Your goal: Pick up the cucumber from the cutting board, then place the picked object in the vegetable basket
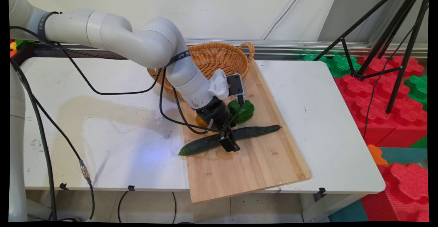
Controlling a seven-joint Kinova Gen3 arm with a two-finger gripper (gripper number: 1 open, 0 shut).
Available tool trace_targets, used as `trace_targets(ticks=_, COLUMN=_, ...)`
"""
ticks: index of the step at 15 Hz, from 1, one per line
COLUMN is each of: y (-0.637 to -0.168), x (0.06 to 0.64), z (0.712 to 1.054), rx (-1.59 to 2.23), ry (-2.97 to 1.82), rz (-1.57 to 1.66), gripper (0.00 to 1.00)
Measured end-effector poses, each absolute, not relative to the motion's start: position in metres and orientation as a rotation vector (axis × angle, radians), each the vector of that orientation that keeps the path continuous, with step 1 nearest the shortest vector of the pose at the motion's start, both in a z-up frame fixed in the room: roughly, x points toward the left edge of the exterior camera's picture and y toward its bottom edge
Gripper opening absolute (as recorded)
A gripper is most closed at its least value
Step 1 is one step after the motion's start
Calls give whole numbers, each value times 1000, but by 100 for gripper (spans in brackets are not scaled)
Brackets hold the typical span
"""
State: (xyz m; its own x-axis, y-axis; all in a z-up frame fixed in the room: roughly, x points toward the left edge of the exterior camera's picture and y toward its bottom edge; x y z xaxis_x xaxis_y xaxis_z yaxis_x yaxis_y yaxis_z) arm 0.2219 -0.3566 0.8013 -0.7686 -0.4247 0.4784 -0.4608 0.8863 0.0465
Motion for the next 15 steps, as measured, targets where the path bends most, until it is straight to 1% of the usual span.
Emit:
trace_targets(ticks=3, y=-358, x=220, z=798, rx=632, ry=-2576, rz=115, gripper=100)
trace_targets(ticks=4, y=-358, x=219, z=798, rx=628, ry=-2579, rz=119, gripper=0)
trace_targets(ticks=15, y=-363, x=219, z=798, rx=667, ry=-2564, rz=141, gripper=0)
